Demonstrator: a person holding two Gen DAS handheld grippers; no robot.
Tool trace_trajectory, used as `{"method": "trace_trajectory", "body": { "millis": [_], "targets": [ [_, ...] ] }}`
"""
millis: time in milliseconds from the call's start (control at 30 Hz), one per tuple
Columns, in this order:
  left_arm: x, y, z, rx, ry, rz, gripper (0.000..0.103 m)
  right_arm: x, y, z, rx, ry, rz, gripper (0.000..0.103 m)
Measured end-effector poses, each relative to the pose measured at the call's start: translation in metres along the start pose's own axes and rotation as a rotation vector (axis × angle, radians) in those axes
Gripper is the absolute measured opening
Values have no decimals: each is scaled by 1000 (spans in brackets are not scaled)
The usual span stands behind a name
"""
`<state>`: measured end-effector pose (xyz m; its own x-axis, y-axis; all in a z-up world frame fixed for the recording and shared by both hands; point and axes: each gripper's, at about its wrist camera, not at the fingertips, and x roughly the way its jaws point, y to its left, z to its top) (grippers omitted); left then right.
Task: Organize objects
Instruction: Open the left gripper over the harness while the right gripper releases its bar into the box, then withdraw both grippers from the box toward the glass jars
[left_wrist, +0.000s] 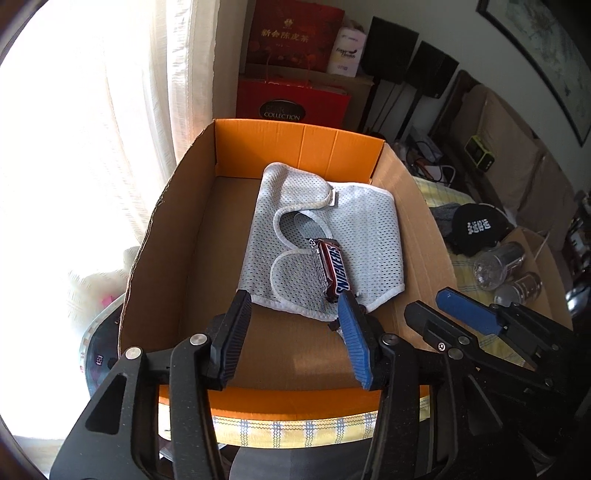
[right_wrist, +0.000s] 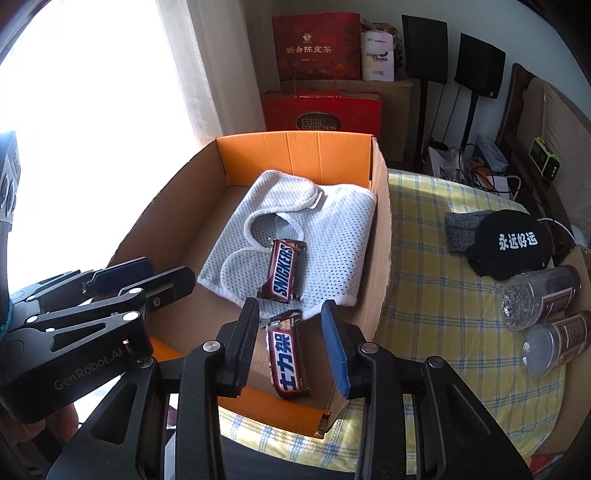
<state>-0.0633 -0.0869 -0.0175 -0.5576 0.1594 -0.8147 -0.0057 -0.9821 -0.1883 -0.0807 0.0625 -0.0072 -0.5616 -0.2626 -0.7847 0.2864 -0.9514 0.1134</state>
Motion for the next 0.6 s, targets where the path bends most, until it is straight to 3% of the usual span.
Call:
{"method": "trace_trajectory", "body": {
  "millis": [100, 233, 367, 400, 500, 600],
  "targets": [
    [-4, 1, 2, -12, -16, -5, 63, -8, -4, 3, 5, -20, -13, 37],
    [-8, 1, 4, -28, -25, -20, 73, -19, -12, 7, 4, -60, -62, 49],
    [-9, -2, 5, -24, -31, -22, 80, -27, -24, 8, 5, -88, -112, 71],
    [-9, -4, 5, -18, -31, -22, 87, -29, -27, 9, 7, -95, -122, 75],
    [-8, -11, 5, 4, -29, -43, 99, -32, -37, 10, 15, -103, -142, 80],
    [-10, -18, 6, 24, -36, -42, 101, -34, -47, 11, 35, -104, -142, 84]
  ]
}}
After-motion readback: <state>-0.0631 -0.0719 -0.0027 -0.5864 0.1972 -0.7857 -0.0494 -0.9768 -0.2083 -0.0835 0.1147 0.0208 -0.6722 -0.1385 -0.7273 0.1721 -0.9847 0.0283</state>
